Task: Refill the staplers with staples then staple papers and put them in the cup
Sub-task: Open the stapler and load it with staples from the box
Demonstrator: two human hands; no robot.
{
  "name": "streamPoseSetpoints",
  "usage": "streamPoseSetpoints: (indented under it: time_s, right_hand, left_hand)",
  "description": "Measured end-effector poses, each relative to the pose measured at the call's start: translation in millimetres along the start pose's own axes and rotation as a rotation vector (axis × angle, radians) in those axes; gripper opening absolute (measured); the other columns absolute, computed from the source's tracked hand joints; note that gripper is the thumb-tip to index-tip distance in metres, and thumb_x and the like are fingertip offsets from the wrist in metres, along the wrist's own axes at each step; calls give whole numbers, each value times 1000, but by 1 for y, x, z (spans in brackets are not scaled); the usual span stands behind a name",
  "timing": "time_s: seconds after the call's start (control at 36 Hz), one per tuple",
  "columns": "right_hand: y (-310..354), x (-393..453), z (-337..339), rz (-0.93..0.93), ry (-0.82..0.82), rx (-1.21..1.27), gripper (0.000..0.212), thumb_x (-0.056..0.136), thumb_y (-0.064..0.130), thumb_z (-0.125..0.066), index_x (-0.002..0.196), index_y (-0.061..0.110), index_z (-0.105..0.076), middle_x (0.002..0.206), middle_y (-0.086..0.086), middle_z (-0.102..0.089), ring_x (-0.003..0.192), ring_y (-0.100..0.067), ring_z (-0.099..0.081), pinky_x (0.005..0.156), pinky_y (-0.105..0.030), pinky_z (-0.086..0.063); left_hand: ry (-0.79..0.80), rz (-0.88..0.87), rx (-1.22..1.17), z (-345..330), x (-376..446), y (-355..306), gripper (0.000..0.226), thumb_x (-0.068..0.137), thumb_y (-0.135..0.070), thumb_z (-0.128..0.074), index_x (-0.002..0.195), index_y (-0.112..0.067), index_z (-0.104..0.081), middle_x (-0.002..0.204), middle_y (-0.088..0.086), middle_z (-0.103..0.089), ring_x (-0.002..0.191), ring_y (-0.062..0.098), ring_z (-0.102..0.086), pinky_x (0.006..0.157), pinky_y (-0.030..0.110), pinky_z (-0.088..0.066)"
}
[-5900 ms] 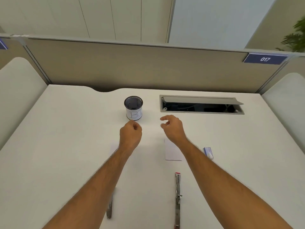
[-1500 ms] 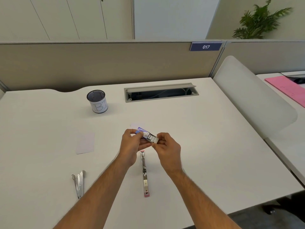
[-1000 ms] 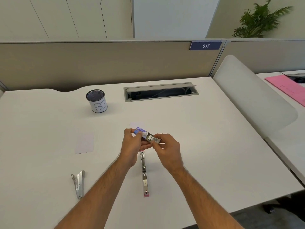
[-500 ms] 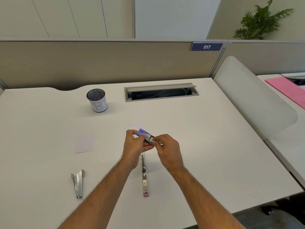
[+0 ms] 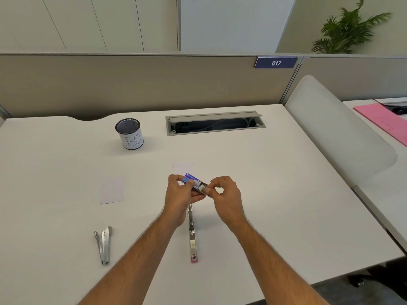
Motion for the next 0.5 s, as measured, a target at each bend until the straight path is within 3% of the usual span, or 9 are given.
streamPoseSetpoints:
  time_s: [0.14, 0.28, 0.33, 0.42, 0.5]
  right_hand:
    - [0, 1, 6, -69, -81, 120, 12, 92, 19, -69, 89, 30, -68, 99, 13, -71, 103, -9, -63, 84, -27, -49]
    - [2, 4, 10, -41, -117, 139, 11, 94, 19, -68, 85, 25, -69, 86, 14, -74, 84, -1, -64, 67, -8, -45]
    - [2, 6, 11, -42, -126, 159, 12, 93, 18, -68, 83, 24, -68, 84, 14, -74, 80, 0, -64, 65, -7, -45]
    - [1, 9, 12, -47, -124, 188, 11, 92, 15, -69, 86, 24, -68, 86, 11, -74, 81, -2, -65, 67, -12, -48]
    - [0, 12, 14, -114, -147, 323, 12, 93, 9, -65, 92, 20, -72, 86, 5, -74, 81, -12, -65, 69, -26, -55]
  left_hand:
    - [-3, -2, -2, -2, 3, -2, 13, 104, -7, -56, 109, -13, -45, 102, 25, -74, 77, 34, -80, 65, 36, -65]
    - [-10, 7, 3, -4, 5, -1, 13, 104, -7, -56, 108, -13, -45, 102, 25, -74, 76, 33, -80, 63, 35, -65]
    - [-8, 10, -2, -5, 6, -1, 14, 104, -7, -56, 107, -14, -45, 103, 25, -74, 77, 33, -80, 64, 36, -66]
    - [-6, 15, -2, -7, 7, -1, 14, 103, -7, -57, 108, -14, -45, 103, 25, -74, 77, 33, -80, 63, 36, -65]
    - [-3, 21, -22, -8, 8, -2, 13, 104, -6, -55, 108, -14, -45, 103, 26, -74, 77, 34, -80, 60, 32, -64]
Point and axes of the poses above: each hand's wrist, its own x-axis towards the middle knuckle, its own z-axis out of the back of the hand, y = z × x, the point moved 1 cm from there along x, towards the middle knuckle
